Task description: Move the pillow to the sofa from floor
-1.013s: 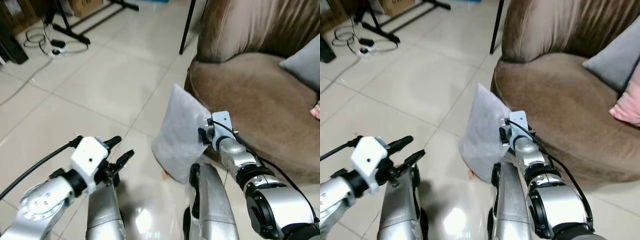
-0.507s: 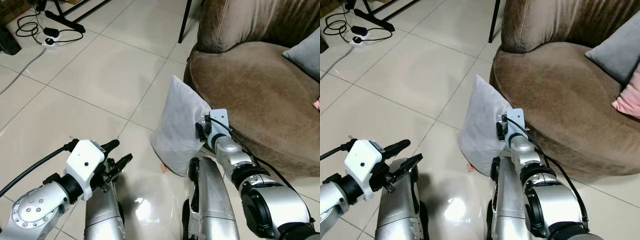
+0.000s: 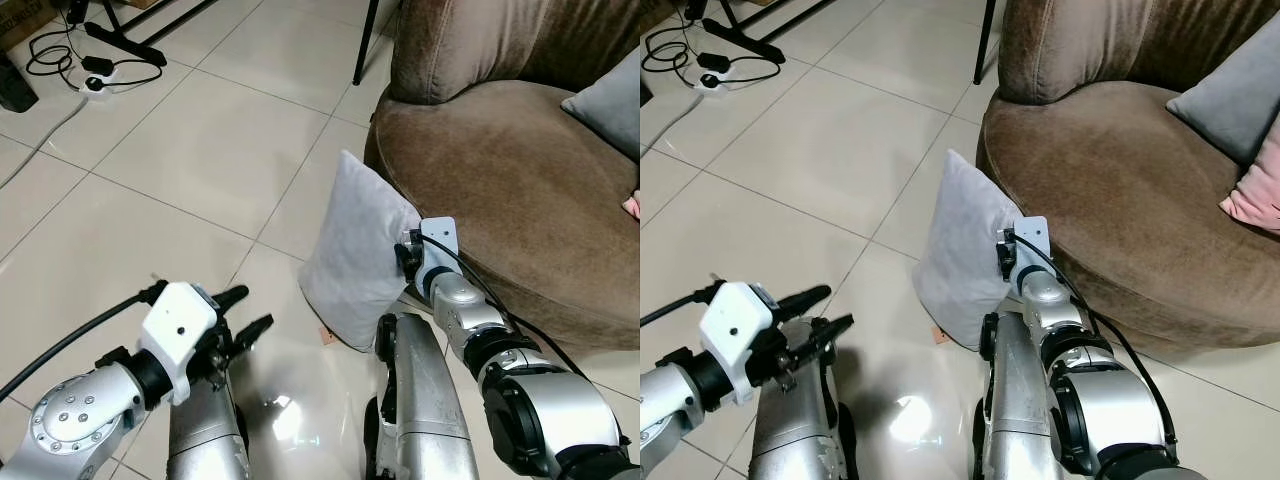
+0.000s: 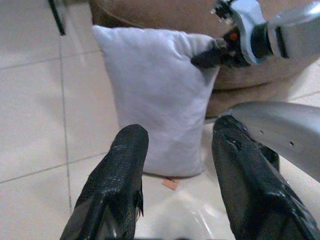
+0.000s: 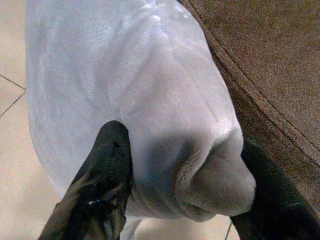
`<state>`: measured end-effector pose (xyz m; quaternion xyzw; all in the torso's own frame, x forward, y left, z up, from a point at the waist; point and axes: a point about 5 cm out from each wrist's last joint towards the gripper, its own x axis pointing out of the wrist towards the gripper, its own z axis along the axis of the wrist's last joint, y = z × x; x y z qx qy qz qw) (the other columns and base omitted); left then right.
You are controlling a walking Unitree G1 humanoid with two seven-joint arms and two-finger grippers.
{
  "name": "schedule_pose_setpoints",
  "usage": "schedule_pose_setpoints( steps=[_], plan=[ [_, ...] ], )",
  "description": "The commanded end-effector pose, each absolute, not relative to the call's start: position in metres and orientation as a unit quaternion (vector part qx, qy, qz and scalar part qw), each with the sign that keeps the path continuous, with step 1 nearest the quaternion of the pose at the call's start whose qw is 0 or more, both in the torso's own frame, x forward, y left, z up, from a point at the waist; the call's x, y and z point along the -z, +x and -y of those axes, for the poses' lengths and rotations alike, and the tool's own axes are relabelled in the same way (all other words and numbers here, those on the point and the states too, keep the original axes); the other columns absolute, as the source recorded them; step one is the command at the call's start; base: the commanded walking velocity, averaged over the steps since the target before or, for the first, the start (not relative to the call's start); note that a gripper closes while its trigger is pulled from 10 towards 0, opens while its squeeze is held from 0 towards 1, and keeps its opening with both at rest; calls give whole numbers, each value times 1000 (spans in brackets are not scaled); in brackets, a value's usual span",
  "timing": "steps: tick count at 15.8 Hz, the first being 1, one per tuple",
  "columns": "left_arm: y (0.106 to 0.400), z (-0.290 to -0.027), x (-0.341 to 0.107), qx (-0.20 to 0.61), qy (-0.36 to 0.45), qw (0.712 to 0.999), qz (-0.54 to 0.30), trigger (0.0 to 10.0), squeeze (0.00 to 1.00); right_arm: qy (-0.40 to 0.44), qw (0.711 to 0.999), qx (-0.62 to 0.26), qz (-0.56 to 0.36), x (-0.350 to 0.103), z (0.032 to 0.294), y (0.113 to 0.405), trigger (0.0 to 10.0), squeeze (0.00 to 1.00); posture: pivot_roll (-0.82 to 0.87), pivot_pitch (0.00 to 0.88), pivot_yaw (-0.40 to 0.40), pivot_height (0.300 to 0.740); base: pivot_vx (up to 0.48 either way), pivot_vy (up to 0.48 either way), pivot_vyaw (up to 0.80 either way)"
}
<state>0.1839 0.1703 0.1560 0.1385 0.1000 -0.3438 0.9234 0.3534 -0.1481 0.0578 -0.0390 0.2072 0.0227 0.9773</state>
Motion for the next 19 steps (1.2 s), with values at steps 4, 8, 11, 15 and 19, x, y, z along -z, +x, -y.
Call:
schedule_pose_setpoints(
  steps=[4, 8, 11, 15, 19],
  plan=[
    [184, -168, -145, 368, 128, 912, -127, 10000, 0, -27, 973, -26, -228, -51, 145, 350, 0, 0, 116, 165, -49, 487, 0, 0, 0],
    [192, -168, -139, 364, 131, 913, -127, 10000, 0, -21, 972, -31, -233, -48, 139, 347, 0, 0, 119, 113, -53, 487, 0, 0, 0],
    [198, -172, -135, 357, 136, 915, -126, 10000, 0, -9, 971, -50, -235, -43, 128, 344, 0, 0, 129, 47, -62, 487, 0, 0, 0],
    [211, -179, -127, 334, 145, 923, -122, 10000, 0, 28, 974, -67, -212, -49, 117, 346, 0, 0, 98, 0, -53, 487, 0, 0, 0],
    [219, -179, -130, 292, 162, 939, -84, 10000, 0, 144, 982, -40, -111, -76, 119, 351, 0, 0, 70, 0, -60, 487, 0, 0, 0]
  ],
)
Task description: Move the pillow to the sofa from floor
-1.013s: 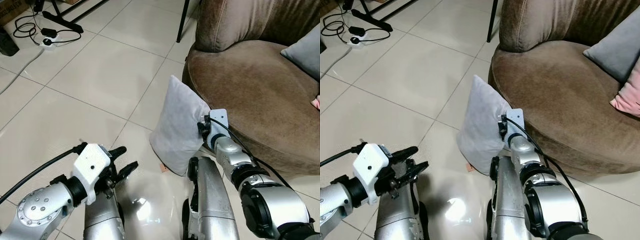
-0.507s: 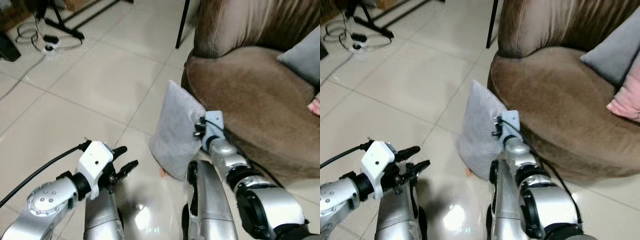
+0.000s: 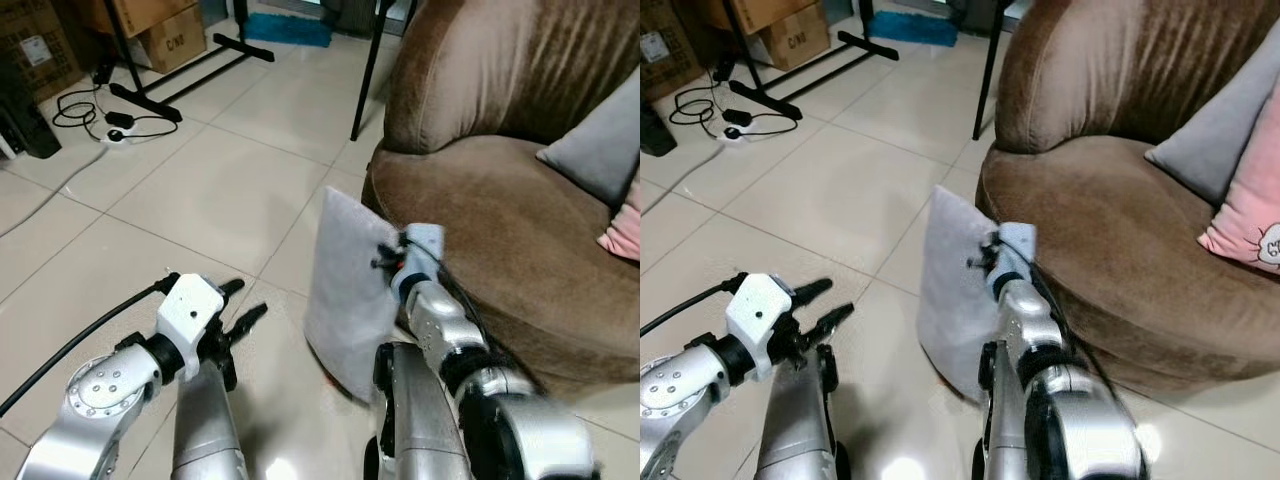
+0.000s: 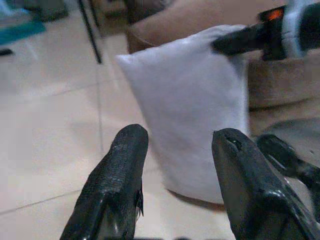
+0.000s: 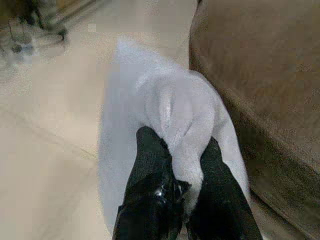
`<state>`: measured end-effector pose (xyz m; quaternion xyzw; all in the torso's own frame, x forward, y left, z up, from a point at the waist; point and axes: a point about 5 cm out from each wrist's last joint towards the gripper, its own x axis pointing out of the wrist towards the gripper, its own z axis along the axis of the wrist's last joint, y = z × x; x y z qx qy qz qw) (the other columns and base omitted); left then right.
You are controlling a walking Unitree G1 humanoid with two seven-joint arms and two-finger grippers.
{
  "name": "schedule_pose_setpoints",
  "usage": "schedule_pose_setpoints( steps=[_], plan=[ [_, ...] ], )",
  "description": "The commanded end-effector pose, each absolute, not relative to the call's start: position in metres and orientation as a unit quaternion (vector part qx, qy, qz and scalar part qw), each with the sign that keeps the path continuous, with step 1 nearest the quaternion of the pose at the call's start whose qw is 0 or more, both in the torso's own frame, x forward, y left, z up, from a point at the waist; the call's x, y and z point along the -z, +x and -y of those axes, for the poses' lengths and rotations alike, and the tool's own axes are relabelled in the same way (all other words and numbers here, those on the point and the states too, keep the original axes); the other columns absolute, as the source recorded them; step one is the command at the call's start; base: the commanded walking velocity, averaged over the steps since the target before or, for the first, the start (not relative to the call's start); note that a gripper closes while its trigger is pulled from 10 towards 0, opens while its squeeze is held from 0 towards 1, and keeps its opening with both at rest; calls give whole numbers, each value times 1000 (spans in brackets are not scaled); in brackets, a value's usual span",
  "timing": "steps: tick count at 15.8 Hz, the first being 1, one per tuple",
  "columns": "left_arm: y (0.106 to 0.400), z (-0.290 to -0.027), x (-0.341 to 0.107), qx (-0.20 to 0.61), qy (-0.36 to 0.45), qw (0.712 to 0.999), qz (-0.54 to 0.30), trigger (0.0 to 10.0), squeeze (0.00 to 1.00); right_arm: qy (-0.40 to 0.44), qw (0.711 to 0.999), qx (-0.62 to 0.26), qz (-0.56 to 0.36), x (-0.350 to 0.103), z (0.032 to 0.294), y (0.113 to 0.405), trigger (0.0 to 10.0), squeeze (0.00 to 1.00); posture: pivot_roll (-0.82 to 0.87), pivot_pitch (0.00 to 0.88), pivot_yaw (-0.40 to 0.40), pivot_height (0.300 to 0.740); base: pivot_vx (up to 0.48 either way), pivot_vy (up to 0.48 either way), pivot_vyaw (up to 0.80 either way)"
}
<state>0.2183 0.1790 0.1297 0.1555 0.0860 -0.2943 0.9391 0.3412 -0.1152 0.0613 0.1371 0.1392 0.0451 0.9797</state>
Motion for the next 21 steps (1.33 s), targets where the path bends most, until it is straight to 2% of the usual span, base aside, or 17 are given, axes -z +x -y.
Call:
schedule_pose_setpoints(
  steps=[1, 4, 5, 6, 8, 11, 15, 21],
  plan=[
    [220, -180, -132, 281, 162, 943, -78, 10000, 0, 158, 982, -37, -95, -83, 120, 349, 0, 0, 68, 0, -60, 487, 0, 0, 0],
    [223, -182, -150, 206, 137, 969, -29, 10000, 0, 183, 982, -53, -14, -129, 122, 320, 0, 0, 44, 0, -58, 487, 0, 0, 0],
    [222, -180, -155, 170, 127, 977, -17, 10000, 0, 166, 982, -77, 36, -152, 123, 307, 7020, 0, 37, 0, -54, 487, 0, 0, 0],
    [221, -178, -155, 154, 128, 980, -17, 10000, 0, 158, 981, -96, 55, -163, 122, 300, 10000, 0, 37, 0, -54, 487, 0, 0, 0],
    [221, -178, -156, 139, 129, 982, -6, 10000, 0, 114, 989, -84, 38, -167, 127, 288, 10000, 0, 29, 0, -49, 487, 0, 0, 0],
    [229, -184, -160, 101, 151, 983, 2, 10000, 0, 125, 989, -72, 15, -169, 129, 281, 10000, 0, 39, 0, -59, 517, 0, 0, 0],
    [229, -172, -162, 115, 149, 982, 10, 10000, 0, 115, 990, -78, -1, -170, 124, 277, 10000, 0, 32, 0, -55, 557, 0, 0, 0],
    [227, -174, -156, 113, 157, 981, 3, 10000, 0, 106, 991, -83, -15, -170, 121, 275, 10000, 0, 40, 0, -62, 612, 0, 0, 0]
  ],
)
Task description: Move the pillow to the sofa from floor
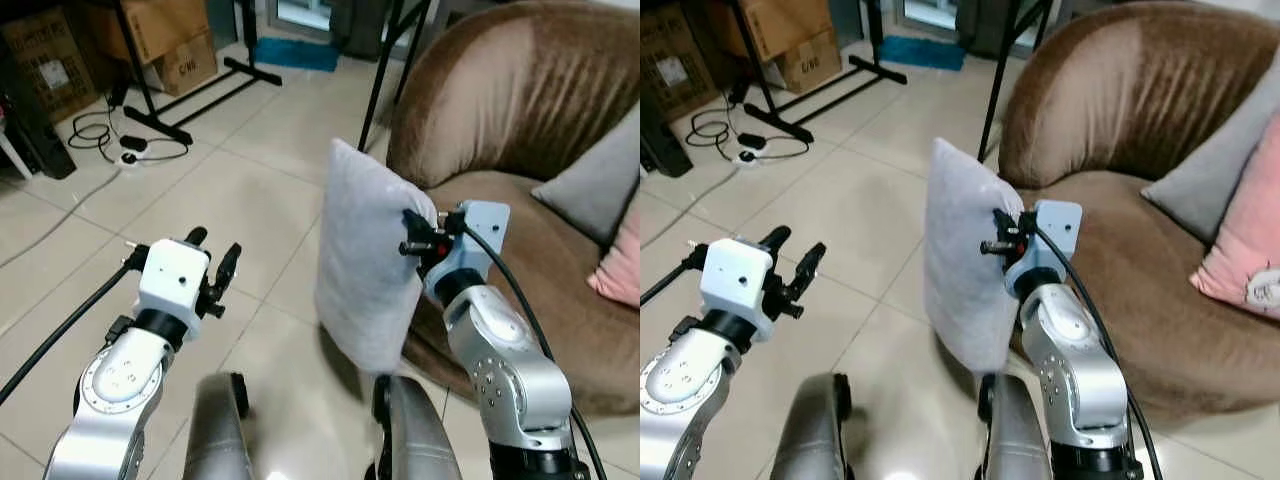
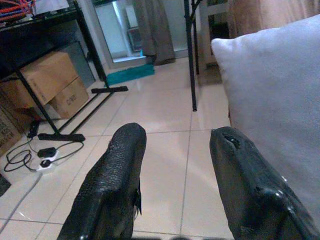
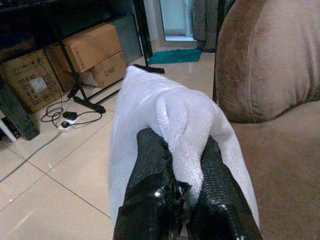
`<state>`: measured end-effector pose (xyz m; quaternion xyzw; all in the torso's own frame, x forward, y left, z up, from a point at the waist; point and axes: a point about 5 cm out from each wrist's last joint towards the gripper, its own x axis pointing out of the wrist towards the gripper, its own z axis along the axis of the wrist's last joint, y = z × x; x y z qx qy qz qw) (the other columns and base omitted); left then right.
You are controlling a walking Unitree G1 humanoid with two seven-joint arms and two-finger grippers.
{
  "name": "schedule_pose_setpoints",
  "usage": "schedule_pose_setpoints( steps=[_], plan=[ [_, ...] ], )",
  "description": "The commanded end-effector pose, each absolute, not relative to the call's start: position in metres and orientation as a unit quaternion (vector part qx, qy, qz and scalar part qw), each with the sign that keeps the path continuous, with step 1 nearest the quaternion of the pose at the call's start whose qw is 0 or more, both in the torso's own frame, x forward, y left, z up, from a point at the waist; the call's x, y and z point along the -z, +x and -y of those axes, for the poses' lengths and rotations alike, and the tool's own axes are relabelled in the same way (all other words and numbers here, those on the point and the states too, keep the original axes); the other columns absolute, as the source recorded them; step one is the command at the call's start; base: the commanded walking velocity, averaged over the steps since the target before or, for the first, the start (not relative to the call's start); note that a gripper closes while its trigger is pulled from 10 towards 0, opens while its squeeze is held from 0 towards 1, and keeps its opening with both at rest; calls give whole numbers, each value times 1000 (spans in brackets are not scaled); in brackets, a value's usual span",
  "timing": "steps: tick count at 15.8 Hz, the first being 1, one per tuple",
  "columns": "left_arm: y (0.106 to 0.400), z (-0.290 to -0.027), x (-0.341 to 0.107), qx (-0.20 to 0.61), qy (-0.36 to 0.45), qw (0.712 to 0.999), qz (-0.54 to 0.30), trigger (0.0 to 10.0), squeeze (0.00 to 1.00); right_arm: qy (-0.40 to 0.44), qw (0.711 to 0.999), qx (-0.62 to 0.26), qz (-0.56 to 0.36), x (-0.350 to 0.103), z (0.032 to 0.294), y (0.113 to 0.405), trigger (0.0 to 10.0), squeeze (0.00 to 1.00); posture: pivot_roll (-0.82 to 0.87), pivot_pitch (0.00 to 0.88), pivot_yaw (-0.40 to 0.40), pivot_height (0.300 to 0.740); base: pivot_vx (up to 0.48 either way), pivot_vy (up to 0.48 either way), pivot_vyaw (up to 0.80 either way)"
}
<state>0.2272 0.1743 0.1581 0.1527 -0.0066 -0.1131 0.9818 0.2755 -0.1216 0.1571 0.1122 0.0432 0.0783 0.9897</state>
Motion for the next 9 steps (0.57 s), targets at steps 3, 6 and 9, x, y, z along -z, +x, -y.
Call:
schedule_pose_setpoints(
  steps=[3, 6, 9],
  plan=[
    [226, -173, -153, 119, 163, 979, -1, 10000, 0, 89, 993, -76, -21, -169, 124, 276, 10000, 0, 41, 0, -57, 647, 0, 0, 0],
    [229, -173, -153, 122, 166, 979, 1, 10000, 0, 90, 993, -77, -16, -171, 124, 277, 10000, 0, 42, 0, -54, 672, 0, 0, 0],
    [231, -173, -153, 124, 169, 978, 3, 10000, 0, 97, 991, -92, -15, -173, 118, 277, 10000, 0, 47, 0, -55, 707, 0, 0, 0]
  ],
)
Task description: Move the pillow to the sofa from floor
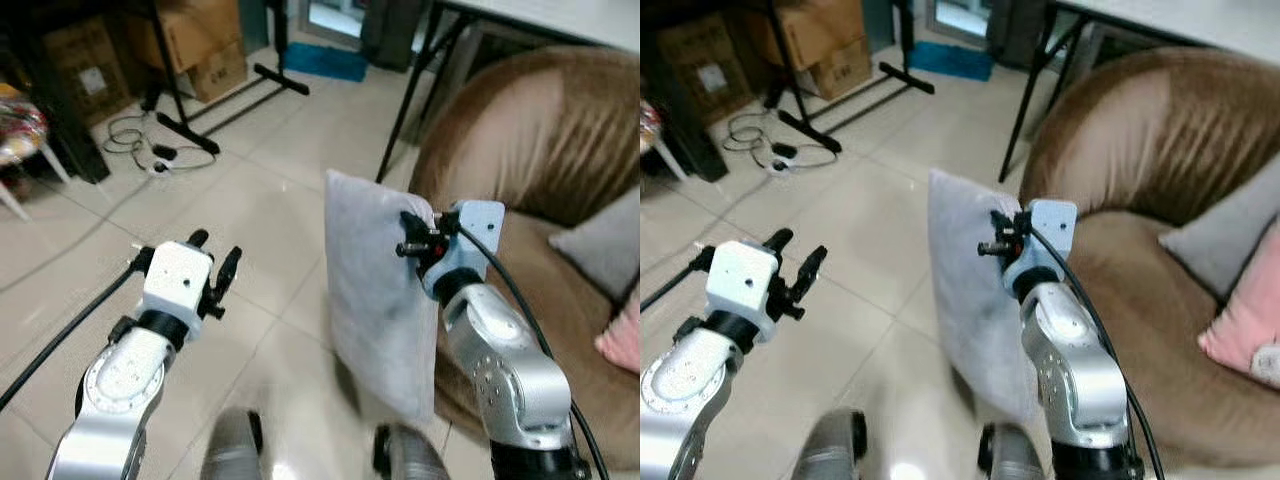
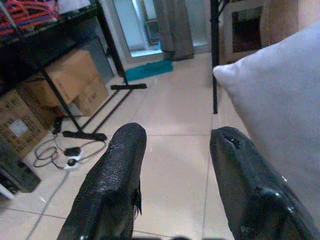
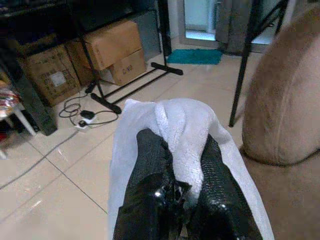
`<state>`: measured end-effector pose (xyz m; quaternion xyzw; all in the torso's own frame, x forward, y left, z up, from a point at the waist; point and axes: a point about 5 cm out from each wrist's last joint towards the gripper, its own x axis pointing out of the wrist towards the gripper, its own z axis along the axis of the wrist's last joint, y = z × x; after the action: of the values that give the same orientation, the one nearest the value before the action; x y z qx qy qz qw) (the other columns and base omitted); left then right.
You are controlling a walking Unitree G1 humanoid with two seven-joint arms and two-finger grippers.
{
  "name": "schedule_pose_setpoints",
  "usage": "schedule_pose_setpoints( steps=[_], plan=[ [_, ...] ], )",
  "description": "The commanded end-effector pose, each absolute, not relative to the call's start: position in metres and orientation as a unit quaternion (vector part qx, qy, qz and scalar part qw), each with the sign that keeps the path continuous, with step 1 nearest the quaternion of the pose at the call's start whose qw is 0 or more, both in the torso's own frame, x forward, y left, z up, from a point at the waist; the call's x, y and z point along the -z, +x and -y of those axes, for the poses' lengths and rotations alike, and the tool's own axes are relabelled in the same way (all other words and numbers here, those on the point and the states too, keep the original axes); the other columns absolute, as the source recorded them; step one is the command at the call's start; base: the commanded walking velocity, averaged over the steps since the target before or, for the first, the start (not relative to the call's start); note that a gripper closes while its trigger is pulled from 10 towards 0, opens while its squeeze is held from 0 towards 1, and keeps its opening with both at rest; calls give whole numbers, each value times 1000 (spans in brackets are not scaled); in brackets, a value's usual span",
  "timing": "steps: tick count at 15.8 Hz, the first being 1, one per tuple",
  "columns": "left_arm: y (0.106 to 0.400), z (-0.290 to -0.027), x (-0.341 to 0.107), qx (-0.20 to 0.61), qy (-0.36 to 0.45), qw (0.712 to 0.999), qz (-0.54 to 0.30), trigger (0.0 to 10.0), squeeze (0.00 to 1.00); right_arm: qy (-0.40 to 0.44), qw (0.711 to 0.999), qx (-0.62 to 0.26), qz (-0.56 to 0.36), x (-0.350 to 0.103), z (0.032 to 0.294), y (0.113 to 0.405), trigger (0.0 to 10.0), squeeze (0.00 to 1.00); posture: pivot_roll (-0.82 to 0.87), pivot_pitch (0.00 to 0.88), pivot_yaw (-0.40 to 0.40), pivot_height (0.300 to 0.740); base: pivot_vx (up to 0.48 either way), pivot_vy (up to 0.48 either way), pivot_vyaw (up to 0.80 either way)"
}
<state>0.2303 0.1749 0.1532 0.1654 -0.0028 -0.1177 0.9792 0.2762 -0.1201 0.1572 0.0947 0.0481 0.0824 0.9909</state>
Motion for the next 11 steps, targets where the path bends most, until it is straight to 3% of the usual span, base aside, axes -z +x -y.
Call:
schedule_pose_setpoints(
  steps=[1, 4, 10, 11],
  plan=[
    [231, -173, -153, 125, 170, 978, 4, 10000, 0, 98, 991, -95, -15, -173, 117, 277, 10000, 0, 47, 0, -55, 717, 0, 0, 0],
    [232, -173, -153, 125, 172, 977, 5, 10000, 0, 114, 989, -89, -3, -176, 117, 277, 10000, 0, 48, 0, -54, 740, 0, 0, 0],
    [233, -176, -154, 113, 174, 978, 9, 10000, 0, 132, 989, -70, 8, -181, 121, 280, 10000, 0, 40, 0, -51, 740, 0, 0, 0],
    [234, -177, -155, 108, 176, 978, 11, 10000, 0, 146, 987, -66, -5, -177, 121, 280, 10000, 0, 40, 0, -51, 740, 0, 0, -800]
  ],
)
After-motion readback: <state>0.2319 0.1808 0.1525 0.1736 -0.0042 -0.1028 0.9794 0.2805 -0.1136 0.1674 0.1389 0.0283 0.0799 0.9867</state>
